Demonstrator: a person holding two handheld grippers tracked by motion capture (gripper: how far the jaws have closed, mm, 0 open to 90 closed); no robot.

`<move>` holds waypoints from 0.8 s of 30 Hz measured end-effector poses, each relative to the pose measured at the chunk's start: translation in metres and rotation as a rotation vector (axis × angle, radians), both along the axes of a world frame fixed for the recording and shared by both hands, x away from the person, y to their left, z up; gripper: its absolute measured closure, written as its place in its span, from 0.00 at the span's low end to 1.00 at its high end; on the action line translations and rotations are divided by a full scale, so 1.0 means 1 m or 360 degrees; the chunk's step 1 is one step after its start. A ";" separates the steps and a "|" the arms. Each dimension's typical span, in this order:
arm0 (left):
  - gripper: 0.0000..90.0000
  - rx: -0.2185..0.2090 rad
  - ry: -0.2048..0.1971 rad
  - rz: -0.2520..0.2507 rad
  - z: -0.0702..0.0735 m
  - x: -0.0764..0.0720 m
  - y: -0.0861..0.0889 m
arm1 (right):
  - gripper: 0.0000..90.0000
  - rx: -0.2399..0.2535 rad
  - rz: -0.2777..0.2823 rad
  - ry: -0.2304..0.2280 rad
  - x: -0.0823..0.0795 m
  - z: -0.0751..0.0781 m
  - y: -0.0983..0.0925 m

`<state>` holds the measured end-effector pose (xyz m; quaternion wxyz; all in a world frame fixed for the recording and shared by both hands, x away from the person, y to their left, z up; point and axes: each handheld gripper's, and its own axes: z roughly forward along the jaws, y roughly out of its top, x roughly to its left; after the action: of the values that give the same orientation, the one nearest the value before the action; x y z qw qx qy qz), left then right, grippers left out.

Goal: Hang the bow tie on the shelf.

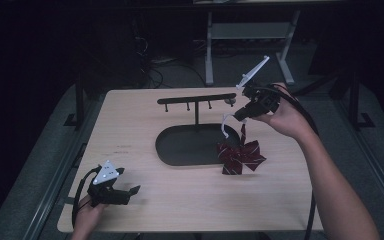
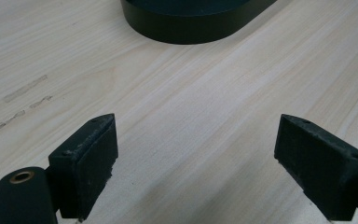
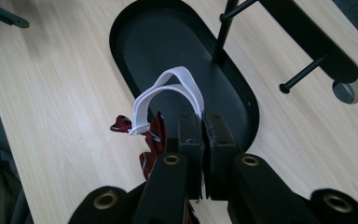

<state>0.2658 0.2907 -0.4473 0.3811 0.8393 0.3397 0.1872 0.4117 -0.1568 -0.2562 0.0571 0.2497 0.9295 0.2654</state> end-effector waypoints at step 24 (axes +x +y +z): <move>0.15 -0.0027 -0.0002 0.0009 0.000 0.000 0.000 | 0.97 -0.0010 -0.0050 0.0043 0.032 0.002 0.001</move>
<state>0.2659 0.2910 -0.4476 0.3878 0.8350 0.3433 0.1858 0.4439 -0.1558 -0.2545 0.0494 0.2677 0.9269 0.2582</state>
